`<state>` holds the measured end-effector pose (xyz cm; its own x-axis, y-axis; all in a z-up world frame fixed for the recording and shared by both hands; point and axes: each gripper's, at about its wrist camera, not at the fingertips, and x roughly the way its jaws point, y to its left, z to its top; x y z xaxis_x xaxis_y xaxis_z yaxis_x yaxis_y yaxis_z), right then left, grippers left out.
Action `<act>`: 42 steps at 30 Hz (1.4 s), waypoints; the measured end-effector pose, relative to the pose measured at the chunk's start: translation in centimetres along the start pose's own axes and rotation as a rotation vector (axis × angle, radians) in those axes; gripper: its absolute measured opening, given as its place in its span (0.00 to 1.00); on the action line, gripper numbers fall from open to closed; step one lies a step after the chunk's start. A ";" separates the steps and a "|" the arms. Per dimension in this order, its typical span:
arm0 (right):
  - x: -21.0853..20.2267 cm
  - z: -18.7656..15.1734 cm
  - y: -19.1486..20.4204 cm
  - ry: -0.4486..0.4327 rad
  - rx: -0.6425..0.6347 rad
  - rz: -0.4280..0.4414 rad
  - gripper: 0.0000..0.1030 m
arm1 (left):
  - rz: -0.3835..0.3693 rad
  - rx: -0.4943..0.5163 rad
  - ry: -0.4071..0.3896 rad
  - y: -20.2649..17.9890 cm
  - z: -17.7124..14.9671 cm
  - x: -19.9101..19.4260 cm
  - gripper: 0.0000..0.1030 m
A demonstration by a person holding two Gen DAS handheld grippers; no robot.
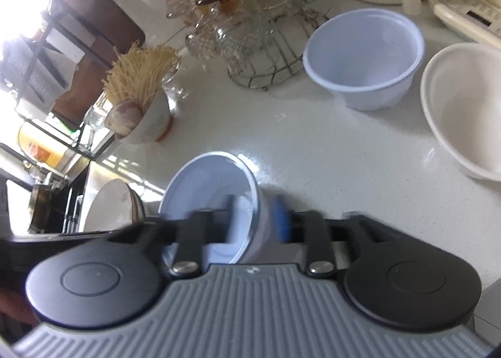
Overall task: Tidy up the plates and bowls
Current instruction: 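Lift the plastic bowl with both grippers and carry it toward the plates, then lower the plastic bowl onto the counter and open both grippers, then move both grippers toward the second plastic bowl beside the kettle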
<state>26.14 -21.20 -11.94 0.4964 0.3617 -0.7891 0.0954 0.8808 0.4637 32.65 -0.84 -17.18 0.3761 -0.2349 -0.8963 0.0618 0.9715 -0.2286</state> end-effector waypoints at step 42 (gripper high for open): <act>-15.9 -2.2 9.3 -0.399 -0.124 -0.223 0.55 | -0.044 0.340 -0.325 -6.5 0.8 -17.1 0.51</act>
<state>17.26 -18.08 4.03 0.7708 0.0355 -0.6360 0.1453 0.9623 0.2297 26.54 -3.10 -0.04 0.6331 -0.3071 -0.7105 0.3629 0.9285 -0.0779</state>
